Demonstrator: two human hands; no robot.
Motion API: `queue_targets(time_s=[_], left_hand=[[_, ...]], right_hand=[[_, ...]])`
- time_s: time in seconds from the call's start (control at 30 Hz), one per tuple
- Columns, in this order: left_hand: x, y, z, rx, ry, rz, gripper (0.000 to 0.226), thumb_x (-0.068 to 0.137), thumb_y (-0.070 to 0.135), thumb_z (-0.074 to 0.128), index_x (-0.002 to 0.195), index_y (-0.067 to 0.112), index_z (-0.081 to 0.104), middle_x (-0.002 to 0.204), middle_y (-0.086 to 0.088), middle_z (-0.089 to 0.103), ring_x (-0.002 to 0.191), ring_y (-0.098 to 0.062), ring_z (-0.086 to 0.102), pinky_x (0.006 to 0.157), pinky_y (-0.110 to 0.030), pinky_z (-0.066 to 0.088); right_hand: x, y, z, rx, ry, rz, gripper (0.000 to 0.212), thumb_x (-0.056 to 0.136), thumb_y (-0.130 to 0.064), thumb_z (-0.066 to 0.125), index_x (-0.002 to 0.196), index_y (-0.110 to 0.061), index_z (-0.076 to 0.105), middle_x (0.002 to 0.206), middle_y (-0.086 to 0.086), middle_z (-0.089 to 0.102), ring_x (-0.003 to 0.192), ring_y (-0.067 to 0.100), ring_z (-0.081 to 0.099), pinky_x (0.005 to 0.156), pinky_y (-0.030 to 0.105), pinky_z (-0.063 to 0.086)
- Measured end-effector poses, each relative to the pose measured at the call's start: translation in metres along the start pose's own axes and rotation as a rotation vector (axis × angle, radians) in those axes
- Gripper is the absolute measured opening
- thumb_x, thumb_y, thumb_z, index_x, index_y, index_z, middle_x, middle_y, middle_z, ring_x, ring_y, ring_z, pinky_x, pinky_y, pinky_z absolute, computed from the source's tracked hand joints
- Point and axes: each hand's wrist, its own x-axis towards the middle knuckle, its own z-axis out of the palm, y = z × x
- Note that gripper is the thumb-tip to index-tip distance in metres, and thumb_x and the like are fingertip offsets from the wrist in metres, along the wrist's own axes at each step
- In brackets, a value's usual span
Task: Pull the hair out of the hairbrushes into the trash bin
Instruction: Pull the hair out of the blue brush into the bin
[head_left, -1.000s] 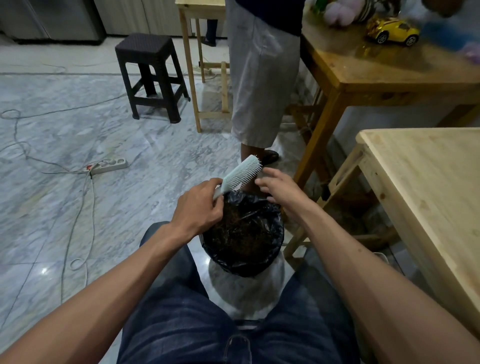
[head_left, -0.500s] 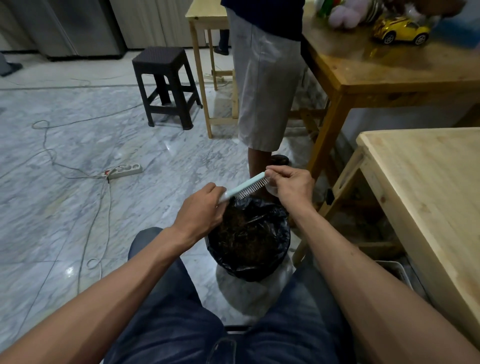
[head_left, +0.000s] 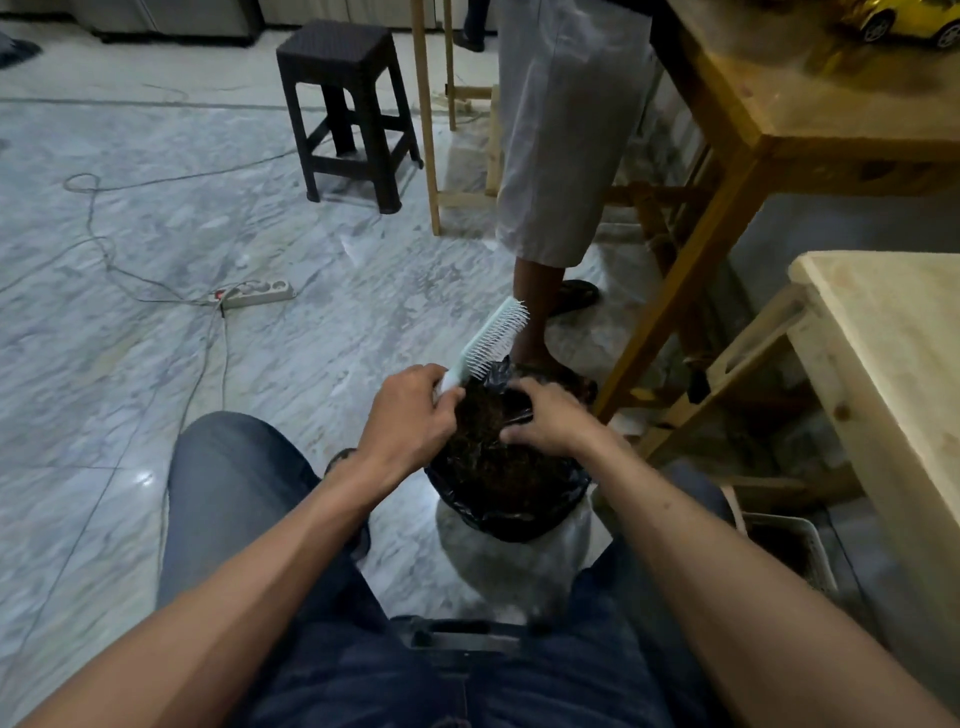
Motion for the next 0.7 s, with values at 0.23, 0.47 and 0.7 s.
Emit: queue_targets(time_s=[0.23,0.47,0.7], left_hand=[[0.041,-0.031,0.035,-0.108,-0.087,-0.074,0.018,0.092,0.028,0.061,0.093,0.013,0.071,0.081,-0.005,0.069,0.073,-0.024,0.061,0.066,-0.04,0.048],[0.084,-0.056,0.083,-0.188,-0.156,-0.187,0.014,0.092,0.026,0.063,0.095,0.014,0.07,0.076,0.004,0.064,0.069,-0.013,0.056,0.055,-0.018,0.035],[0.098,-0.101,0.136,-0.209,-0.335,-0.376,0.018,0.092,0.028,0.063,0.105,0.021,0.073,0.088,0.002,0.072,0.081,-0.015,0.063,0.065,-0.027,0.043]], right_hand=[[0.079,0.026,0.108,-0.298,-0.265,0.188,0.103,0.097,-0.032,0.07,0.163,-0.043,-0.008,0.167,0.021,-0.027,0.149,0.053,0.021,0.118,0.054,0.032],[0.171,0.055,0.172,-0.299,-0.281,0.167,0.079,0.108,-0.022,0.043,0.162,-0.046,-0.01,0.169,0.005,-0.032,0.153,0.055,0.0,0.114,0.065,0.036],[0.229,0.089,0.206,-0.229,-0.37,0.207,0.059,0.111,-0.039,0.033,0.165,-0.03,0.013,0.174,0.011,0.007,0.157,0.045,0.007,0.124,0.059,0.018]])
